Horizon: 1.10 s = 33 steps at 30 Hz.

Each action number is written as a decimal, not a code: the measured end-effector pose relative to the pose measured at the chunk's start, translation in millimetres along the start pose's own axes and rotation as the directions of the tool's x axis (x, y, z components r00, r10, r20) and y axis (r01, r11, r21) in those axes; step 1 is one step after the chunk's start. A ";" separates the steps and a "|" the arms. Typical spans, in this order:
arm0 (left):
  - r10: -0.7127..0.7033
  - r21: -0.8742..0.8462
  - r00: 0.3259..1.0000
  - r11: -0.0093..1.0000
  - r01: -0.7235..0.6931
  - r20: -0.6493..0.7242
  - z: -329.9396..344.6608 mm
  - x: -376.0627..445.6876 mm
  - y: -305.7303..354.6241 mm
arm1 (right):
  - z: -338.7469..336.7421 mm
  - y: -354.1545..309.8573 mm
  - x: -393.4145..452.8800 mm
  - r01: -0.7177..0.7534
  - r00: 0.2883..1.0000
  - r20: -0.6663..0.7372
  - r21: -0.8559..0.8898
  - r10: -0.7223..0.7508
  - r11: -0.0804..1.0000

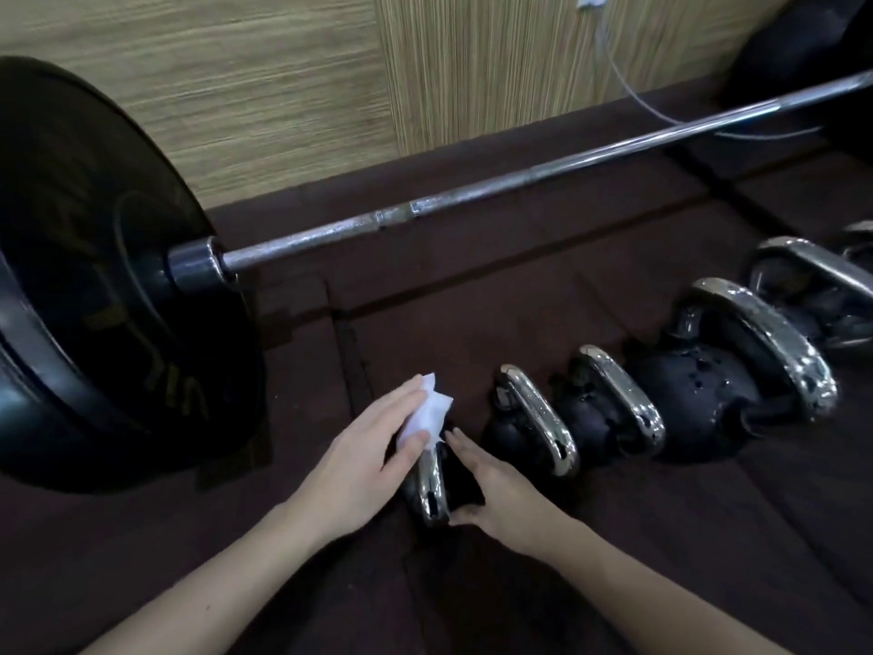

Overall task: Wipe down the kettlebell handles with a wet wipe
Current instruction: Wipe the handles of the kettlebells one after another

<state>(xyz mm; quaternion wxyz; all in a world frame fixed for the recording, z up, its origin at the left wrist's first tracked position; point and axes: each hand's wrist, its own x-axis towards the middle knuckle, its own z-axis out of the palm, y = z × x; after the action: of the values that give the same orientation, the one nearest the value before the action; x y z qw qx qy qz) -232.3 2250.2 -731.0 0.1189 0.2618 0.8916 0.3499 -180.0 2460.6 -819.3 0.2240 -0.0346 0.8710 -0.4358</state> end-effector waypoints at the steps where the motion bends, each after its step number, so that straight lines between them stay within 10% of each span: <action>1: 0.000 0.001 1.000 1.000 0.000 0.015 -1.2 4.7 -1.9 | 0.2 2.0 1.9 0.000 1.000 -0.022 0.015 0.000 1.000; 10: 0.312 0.407 0.910 0.819 -0.404 0.273 14.4 -34.0 -1.3 | -5.6 7.9 6.4 -0.023 1.000 -0.016 0.037 0.024 0.999; 17: -0.023 -0.011 0.996 1.000 0.024 0.091 13.9 13.3 8.3 | -5.3 11.7 11.5 -0.057 0.998 -0.035 0.051 0.059 0.997; 24: 0.370 0.375 0.894 0.815 -0.442 0.252 23.5 -52.4 -0.1 | -6.1 15.9 12.7 -0.063 0.998 0.000 0.087 0.063 0.994; 33: -0.012 0.133 0.991 0.991 -0.005 0.131 18.2 17.6 8.7 | -2.5 19.8 14.9 -0.055 0.997 -0.048 0.093 0.059 0.994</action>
<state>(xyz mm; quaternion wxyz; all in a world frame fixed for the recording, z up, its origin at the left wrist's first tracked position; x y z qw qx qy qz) -236.5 2275.5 -738.8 0.1604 0.2902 0.9036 0.2712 -191.7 2470.8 -838.7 0.2157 0.0116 0.8561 -0.4696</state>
